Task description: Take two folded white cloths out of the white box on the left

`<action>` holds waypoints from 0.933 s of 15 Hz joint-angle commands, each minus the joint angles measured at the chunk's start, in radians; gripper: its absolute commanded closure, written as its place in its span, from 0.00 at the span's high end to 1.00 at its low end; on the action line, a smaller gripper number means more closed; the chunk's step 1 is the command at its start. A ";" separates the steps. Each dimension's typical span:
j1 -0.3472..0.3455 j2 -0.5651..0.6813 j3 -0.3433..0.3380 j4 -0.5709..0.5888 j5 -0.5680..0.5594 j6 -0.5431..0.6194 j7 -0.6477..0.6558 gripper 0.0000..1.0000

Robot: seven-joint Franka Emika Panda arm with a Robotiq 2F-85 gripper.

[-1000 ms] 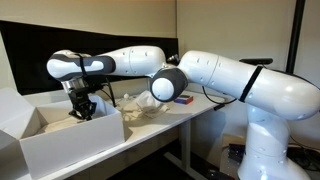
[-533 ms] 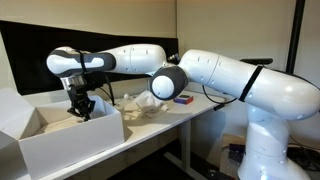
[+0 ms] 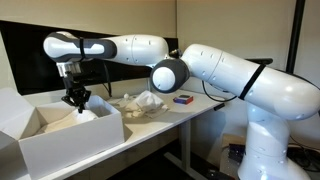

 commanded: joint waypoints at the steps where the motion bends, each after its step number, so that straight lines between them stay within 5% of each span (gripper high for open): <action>1: -0.003 -0.050 0.016 -0.019 0.004 -0.022 -0.039 0.10; 14: 0.001 -0.149 0.040 -0.022 0.007 -0.041 -0.098 0.12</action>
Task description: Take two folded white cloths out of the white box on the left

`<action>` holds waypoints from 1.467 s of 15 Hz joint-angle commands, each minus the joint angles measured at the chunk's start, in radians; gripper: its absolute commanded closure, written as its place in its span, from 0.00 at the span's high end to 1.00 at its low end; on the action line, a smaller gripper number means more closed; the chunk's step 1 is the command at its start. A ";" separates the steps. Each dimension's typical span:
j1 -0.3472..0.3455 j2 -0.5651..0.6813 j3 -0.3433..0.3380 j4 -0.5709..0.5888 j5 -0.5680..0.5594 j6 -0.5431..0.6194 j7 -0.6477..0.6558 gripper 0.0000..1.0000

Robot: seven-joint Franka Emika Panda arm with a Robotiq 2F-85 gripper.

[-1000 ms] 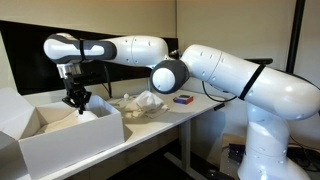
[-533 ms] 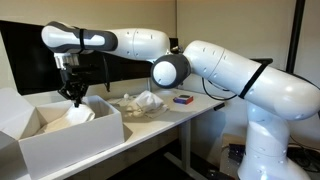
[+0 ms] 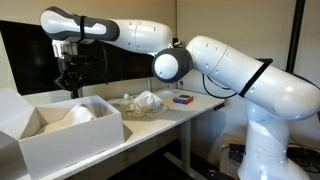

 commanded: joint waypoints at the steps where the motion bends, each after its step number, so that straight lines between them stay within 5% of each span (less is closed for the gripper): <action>1: -0.003 -0.055 0.005 -0.023 0.005 -0.037 -0.037 0.13; 7: -0.005 -0.056 -0.018 -0.035 -0.018 -0.040 -0.019 0.03; 22: -0.011 0.000 -0.065 -0.025 -0.004 -0.031 -0.011 0.08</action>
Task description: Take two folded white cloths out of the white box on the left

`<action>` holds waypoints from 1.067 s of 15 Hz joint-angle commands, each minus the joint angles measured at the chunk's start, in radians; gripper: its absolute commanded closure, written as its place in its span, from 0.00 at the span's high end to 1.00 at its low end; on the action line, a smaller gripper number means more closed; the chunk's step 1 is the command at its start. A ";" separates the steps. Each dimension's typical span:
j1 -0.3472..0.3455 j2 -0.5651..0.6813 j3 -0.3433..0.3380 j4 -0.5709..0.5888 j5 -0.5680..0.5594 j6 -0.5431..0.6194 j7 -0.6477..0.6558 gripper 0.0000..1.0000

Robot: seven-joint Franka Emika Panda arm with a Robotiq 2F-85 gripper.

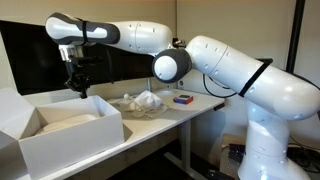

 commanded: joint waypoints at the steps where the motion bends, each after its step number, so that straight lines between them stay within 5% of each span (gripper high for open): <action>1: 0.001 0.000 0.000 0.001 0.001 0.000 0.007 0.07; 3: 0.000 0.001 0.007 0.003 0.009 -0.003 0.001 0.06; 5: -0.006 0.004 0.023 -0.001 0.029 -0.019 -0.005 0.31; 7: -0.010 0.015 0.030 -0.006 0.038 -0.032 0.001 0.38; 16: -0.009 0.085 -0.013 -0.012 -0.002 -0.071 0.038 0.97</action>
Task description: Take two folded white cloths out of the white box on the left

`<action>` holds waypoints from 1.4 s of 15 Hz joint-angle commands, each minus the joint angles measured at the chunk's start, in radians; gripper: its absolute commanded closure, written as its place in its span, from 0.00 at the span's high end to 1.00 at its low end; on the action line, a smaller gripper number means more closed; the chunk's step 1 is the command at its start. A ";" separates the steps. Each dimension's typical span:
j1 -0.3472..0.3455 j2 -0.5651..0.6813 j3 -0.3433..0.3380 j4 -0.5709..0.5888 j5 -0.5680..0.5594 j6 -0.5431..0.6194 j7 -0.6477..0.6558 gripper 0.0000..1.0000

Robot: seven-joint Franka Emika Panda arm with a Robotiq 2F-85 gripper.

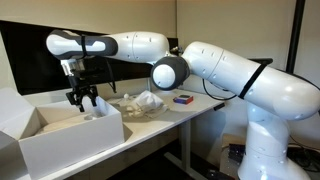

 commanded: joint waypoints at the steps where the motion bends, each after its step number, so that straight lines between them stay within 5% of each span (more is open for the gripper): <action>1: -0.008 0.016 -0.024 -0.012 -0.013 -0.026 0.032 0.99; 6: -0.014 0.047 -0.034 -0.020 0.008 -0.064 0.044 1.00; 18: -0.007 0.104 0.071 -0.027 0.080 -0.147 0.013 1.00; 19: -0.005 0.104 0.081 -0.025 0.085 -0.148 0.005 0.98; 20: -0.003 0.105 0.085 -0.022 0.086 -0.145 0.012 0.74; 21: 0.000 0.105 0.088 -0.017 0.083 -0.137 0.013 0.74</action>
